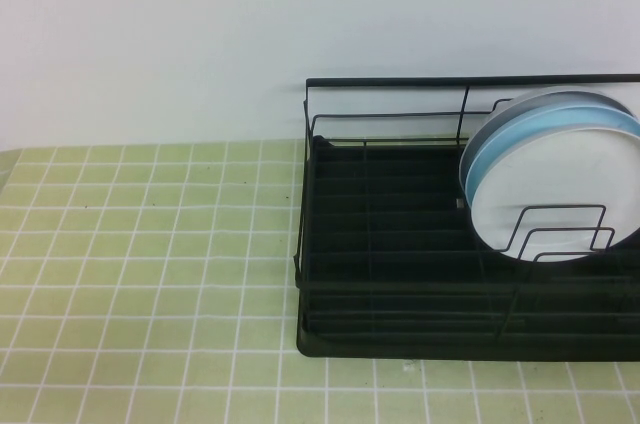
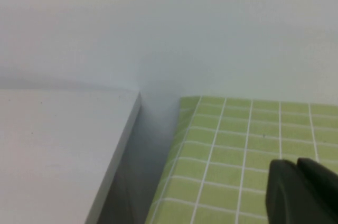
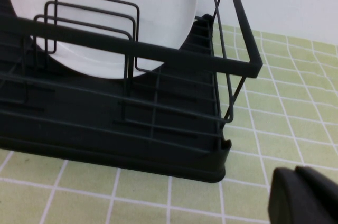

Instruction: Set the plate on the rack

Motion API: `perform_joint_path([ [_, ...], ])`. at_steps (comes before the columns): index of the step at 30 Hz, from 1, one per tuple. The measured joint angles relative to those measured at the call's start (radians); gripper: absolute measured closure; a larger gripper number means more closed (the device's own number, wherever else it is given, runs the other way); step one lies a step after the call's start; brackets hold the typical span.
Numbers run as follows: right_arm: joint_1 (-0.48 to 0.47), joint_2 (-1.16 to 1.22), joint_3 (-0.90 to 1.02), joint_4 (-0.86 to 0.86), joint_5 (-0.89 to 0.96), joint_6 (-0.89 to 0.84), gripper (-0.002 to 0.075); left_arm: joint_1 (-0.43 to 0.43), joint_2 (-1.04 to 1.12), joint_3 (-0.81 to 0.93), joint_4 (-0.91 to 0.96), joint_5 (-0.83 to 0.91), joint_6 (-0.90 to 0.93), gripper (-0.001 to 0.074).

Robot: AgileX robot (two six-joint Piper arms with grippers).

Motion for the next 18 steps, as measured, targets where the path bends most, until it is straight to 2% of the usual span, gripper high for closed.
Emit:
perform_joint_path([
  [8,0.0,-0.002,0.0,-0.007,0.008,0.002,0.0726,0.038,-0.081,0.082,0.011,-0.107,0.002,0.0735],
  [10,0.0,-0.002,0.0,-0.007,0.008,0.03,0.0726,0.038,-0.096,0.093,-0.042,-0.121,0.032,0.0735],
  [12,0.0,-0.002,0.0,-0.007,0.008,0.078,0.0726,0.038,-0.111,0.097,-0.214,-0.106,0.162,0.0735],
  [16,0.0,-0.002,0.0,-0.008,0.008,0.103,0.0726,0.038,-0.155,0.11,-0.641,-0.064,0.618,0.0735],
  [18,0.0,-0.002,0.0,-0.011,0.008,0.103,0.0726,0.038,-0.188,0.124,-0.748,-0.049,0.739,0.0735],
])
